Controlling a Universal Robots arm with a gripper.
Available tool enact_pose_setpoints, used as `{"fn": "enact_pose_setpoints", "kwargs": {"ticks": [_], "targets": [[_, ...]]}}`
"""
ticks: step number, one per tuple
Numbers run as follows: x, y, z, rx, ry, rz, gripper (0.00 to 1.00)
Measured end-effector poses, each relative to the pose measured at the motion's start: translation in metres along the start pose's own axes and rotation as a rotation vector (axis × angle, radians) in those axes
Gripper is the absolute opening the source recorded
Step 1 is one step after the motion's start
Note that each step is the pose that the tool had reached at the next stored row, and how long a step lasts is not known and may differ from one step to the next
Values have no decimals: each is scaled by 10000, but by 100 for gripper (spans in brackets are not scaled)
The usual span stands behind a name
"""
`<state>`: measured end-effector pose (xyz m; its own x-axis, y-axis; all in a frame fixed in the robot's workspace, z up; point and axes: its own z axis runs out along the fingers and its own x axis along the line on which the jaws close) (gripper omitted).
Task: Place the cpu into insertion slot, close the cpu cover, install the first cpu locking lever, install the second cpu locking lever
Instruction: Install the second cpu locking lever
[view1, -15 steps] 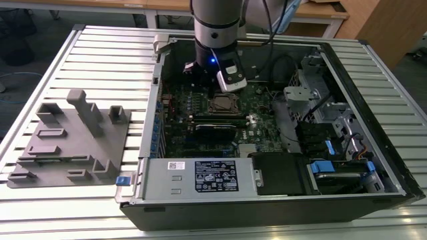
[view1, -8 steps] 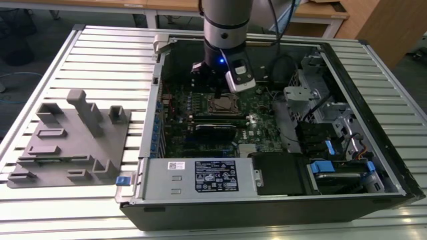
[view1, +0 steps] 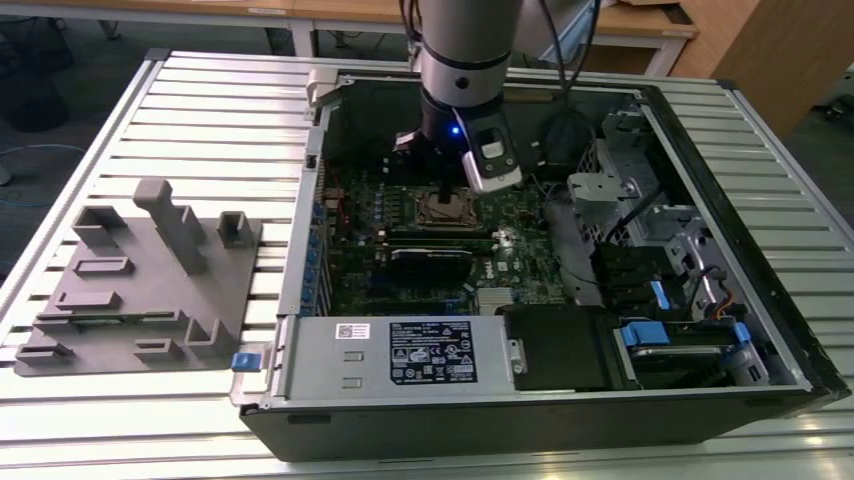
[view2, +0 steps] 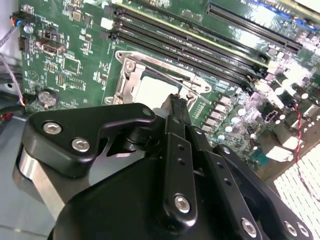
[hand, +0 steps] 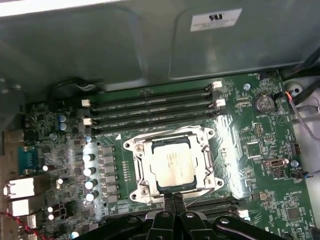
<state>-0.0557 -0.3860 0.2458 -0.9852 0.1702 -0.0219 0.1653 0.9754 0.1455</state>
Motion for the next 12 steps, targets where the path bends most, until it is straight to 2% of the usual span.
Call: {"fn": "enact_pose_setpoints", "kwargs": {"ticks": [6, 12], "targets": [[-14, -87, 74, 0, -1, 2, 10], [-15, -125, 148, 0, -1, 1, 10]]}}
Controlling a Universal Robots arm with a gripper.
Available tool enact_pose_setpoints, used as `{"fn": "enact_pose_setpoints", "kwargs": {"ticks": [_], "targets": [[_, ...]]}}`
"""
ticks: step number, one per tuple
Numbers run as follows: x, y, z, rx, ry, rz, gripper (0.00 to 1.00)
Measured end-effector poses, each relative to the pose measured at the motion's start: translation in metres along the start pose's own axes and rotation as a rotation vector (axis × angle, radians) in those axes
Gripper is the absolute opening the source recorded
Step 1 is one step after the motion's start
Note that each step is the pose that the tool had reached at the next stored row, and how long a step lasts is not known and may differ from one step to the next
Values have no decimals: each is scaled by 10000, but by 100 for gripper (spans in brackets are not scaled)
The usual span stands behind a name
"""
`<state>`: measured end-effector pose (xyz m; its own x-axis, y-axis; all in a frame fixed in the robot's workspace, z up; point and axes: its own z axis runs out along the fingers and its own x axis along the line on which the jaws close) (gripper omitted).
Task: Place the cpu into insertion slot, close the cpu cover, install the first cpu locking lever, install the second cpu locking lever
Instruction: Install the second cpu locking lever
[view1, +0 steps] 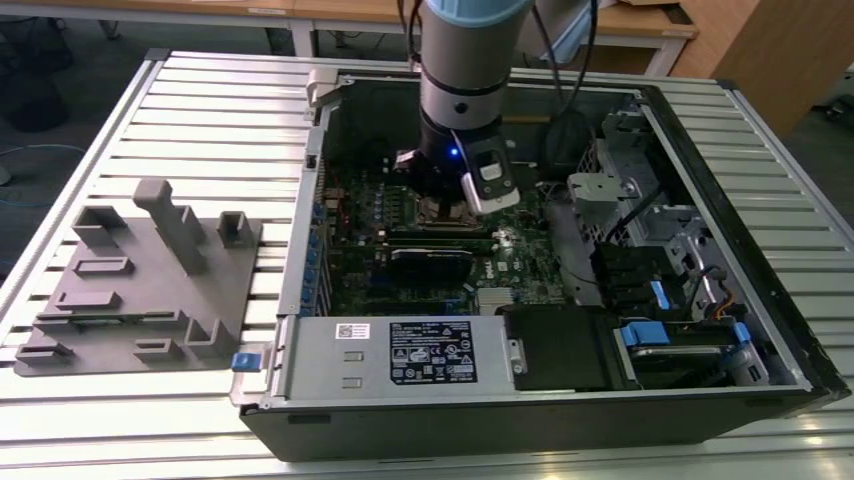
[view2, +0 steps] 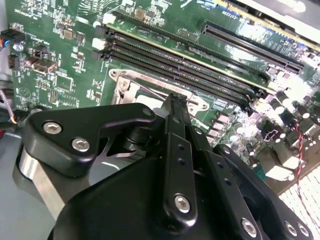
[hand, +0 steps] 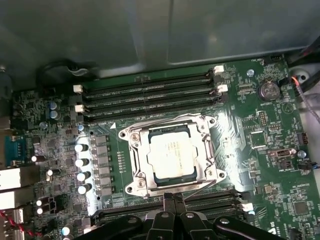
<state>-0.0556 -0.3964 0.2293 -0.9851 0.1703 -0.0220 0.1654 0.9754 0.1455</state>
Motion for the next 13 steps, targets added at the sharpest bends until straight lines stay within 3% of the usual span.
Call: {"fn": "enact_pose_setpoints", "kwargs": {"ticks": [9, 13], "targets": [[34, -58, 133, -1, 0, 0, 10], [57, -67, 155, 1, 1, -2, 10]]}}
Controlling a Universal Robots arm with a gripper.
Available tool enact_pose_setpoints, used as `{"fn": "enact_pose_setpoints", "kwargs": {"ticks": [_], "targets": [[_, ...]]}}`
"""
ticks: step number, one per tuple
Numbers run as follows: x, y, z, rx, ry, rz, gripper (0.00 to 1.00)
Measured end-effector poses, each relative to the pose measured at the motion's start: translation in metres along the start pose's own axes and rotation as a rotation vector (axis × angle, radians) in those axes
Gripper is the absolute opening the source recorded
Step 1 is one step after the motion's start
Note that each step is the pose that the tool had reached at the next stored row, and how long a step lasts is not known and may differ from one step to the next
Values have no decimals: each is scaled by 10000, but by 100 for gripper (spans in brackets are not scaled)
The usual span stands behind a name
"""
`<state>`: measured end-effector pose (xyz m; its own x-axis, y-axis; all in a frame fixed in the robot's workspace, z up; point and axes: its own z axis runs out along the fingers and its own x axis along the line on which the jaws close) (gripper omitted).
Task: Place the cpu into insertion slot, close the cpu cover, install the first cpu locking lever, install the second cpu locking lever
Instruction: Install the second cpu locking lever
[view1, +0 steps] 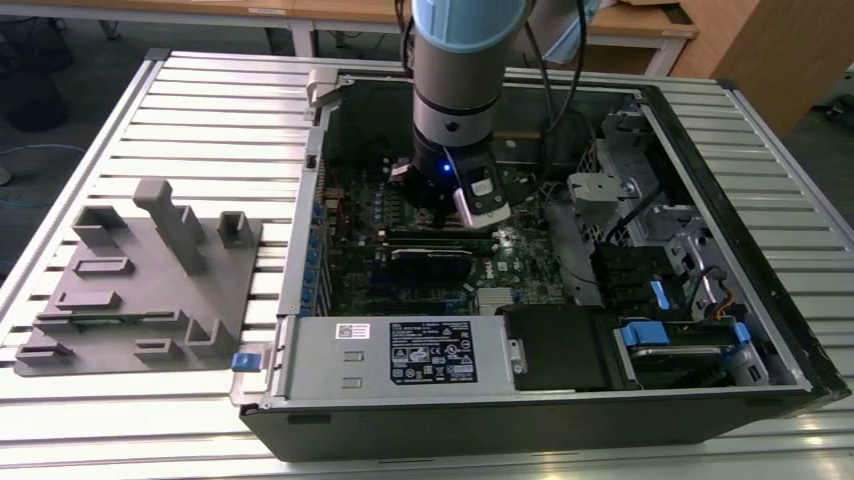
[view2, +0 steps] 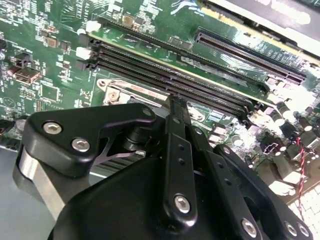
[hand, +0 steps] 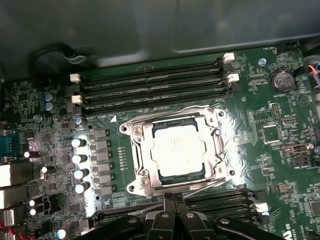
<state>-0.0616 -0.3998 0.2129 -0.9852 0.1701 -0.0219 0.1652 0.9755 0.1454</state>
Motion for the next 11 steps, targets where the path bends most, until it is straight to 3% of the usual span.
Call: {"fn": "enact_pose_setpoints", "kwargs": {"ticks": [8, 11], "targets": [[176, -36, 43, -14, 12, -79, 10], [199, -42, 59, -19, 13, -81, 10]]}}
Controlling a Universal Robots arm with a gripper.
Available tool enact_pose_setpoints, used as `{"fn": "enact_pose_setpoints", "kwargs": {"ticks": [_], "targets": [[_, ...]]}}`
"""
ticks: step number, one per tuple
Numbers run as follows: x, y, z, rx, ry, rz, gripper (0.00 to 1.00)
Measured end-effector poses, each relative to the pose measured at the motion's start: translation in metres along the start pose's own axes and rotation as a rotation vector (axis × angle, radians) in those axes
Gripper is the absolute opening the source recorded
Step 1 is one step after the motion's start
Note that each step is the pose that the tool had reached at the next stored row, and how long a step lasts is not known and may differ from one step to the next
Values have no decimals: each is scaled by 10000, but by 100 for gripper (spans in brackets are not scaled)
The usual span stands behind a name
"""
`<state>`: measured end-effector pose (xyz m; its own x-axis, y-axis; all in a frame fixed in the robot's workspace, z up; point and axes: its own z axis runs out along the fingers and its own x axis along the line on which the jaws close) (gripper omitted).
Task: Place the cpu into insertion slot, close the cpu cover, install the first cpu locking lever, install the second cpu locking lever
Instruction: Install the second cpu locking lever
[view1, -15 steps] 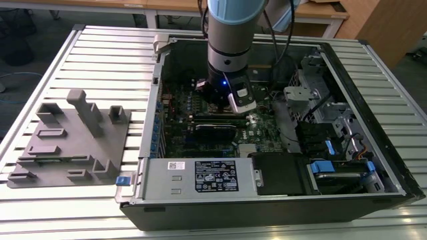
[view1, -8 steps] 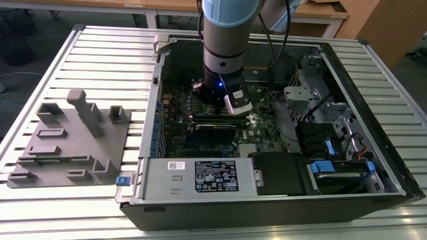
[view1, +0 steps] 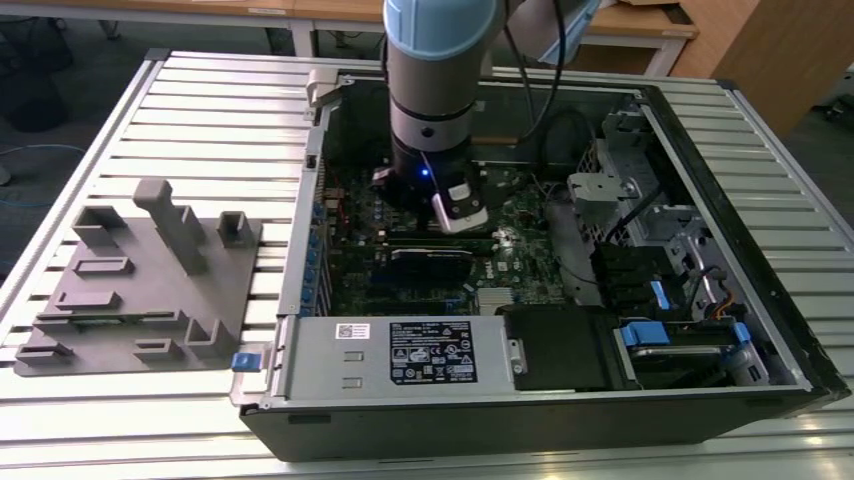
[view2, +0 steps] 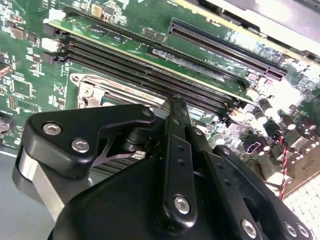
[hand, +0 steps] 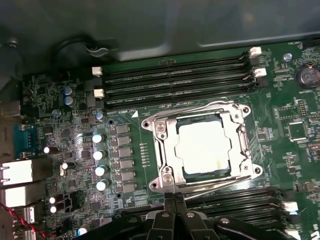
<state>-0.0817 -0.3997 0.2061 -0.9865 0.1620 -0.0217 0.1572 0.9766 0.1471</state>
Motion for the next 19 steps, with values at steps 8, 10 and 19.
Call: {"fn": "enact_pose_setpoints", "kwargs": {"ticks": [8, 10, 19], "targets": [[27, -9, 33, -19, 3, 1, 10], [29, -11, 45, -19, 3, 0, 10], [50, -18, 69, -33, 4, 2, 10]]}}
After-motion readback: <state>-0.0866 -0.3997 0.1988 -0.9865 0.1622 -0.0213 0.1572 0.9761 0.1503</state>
